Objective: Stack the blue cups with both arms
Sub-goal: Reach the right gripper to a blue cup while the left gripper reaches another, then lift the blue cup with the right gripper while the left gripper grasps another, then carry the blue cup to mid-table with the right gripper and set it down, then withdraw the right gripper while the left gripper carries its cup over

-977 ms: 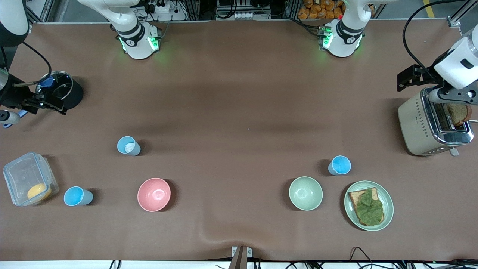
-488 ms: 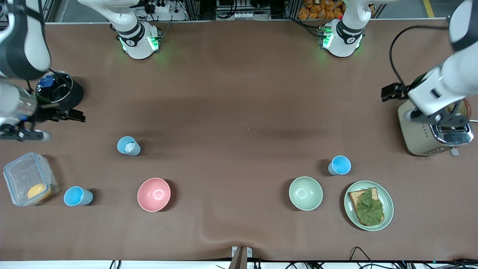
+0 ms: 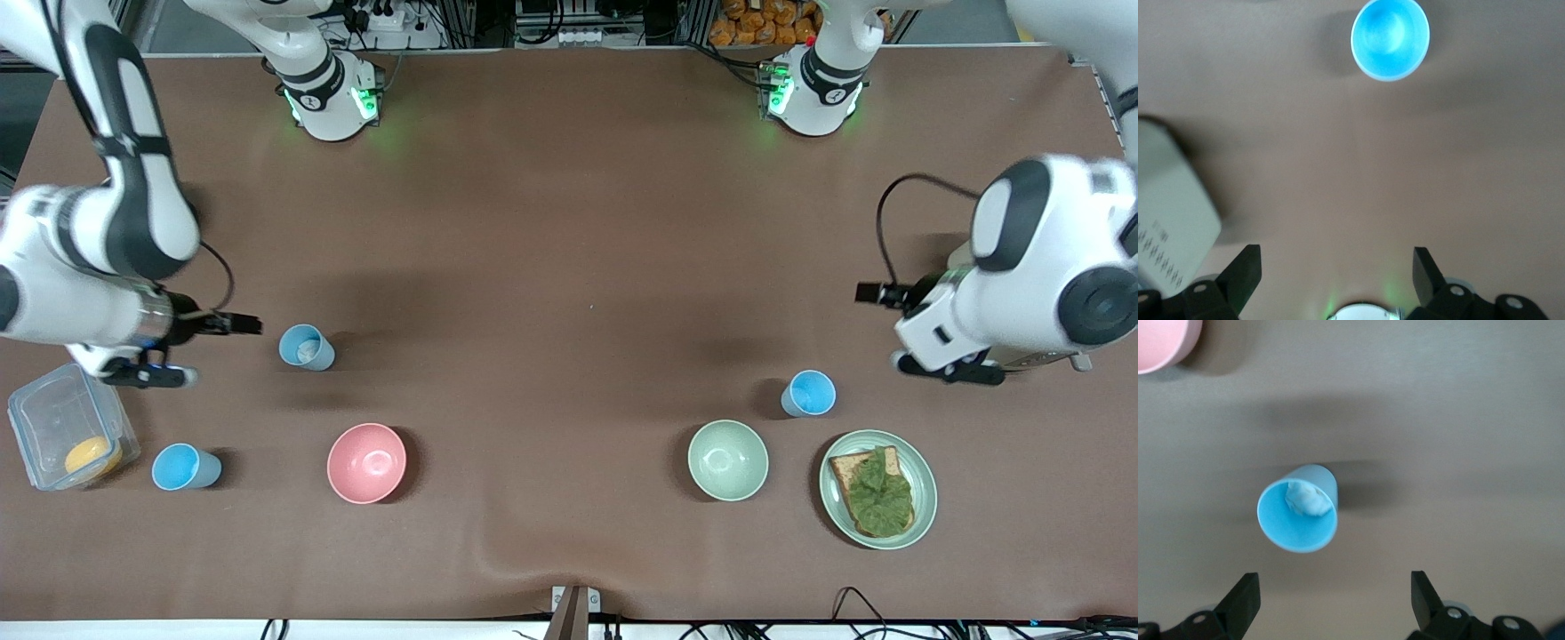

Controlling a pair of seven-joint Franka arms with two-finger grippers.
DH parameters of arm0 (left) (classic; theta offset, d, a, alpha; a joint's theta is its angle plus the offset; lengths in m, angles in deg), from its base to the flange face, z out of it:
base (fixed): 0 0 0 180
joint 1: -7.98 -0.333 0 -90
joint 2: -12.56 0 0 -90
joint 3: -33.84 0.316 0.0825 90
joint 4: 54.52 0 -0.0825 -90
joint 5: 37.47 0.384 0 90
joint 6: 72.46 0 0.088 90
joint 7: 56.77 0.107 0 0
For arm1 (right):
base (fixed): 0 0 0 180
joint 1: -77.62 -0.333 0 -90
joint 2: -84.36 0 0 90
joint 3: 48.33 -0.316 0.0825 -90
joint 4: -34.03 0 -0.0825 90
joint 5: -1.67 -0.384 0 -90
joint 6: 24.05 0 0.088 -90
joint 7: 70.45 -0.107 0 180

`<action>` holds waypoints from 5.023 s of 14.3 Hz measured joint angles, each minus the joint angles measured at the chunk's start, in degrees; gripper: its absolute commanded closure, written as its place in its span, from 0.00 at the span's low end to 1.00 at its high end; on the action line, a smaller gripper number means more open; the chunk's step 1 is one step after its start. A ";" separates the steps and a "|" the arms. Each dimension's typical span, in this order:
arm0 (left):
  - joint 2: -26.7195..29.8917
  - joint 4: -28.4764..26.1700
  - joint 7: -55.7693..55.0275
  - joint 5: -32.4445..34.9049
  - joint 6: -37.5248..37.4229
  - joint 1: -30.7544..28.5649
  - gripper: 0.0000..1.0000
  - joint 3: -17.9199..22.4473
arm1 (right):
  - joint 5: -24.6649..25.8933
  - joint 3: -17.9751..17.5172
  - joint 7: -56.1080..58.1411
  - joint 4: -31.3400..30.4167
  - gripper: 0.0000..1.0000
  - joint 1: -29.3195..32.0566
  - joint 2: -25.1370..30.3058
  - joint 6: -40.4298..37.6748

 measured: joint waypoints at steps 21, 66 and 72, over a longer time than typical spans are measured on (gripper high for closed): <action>-14.41 2.41 -0.40 3.41 11.09 1.06 0.00 -0.25 | -1.83 -0.19 -1.09 2.12 1.00 -2.58 -8.65 -2.33; -11.29 4.03 -12.33 1.65 30.47 2.17 1.00 -8.25 | -1.29 18.72 0.59 7.16 0.00 -24.05 7.31 -16.00; -9.47 3.64 -33.45 1.40 29.92 6.43 1.00 -20.40 | 3.11 1.45 3.38 -4.88 0.00 -4.85 14.01 -1.68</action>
